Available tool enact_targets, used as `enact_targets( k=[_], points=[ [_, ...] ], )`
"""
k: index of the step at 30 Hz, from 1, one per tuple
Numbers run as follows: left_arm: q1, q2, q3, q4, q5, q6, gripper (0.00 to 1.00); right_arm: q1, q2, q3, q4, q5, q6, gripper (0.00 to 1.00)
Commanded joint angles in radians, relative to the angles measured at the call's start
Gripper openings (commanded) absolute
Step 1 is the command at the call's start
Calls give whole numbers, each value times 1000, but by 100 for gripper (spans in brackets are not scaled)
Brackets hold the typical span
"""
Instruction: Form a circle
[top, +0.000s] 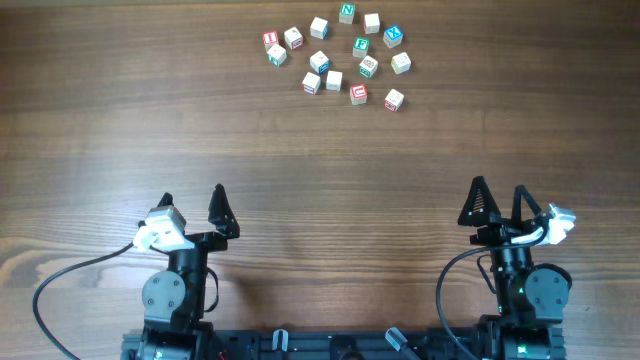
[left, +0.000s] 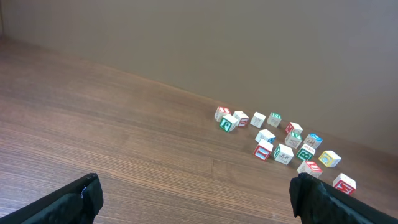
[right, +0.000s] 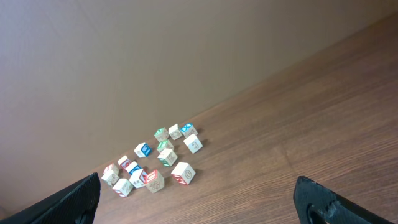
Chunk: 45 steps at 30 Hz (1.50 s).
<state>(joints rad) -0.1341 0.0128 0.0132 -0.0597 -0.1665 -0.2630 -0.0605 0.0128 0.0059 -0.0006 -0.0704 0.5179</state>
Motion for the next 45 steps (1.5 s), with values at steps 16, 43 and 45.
enact_targets(
  k=[16,43,45],
  points=[
    [8,-8,-8,3,-3,21,100,4,0,-1,3,-4,-18,100],
    [8,-8,22,-54,215,19,100,4,1,-1,3,-4,-18,100],
    [8,-7,63,-110,215,20,100,4,1,-1,3,-4,-18,100]
  ],
)
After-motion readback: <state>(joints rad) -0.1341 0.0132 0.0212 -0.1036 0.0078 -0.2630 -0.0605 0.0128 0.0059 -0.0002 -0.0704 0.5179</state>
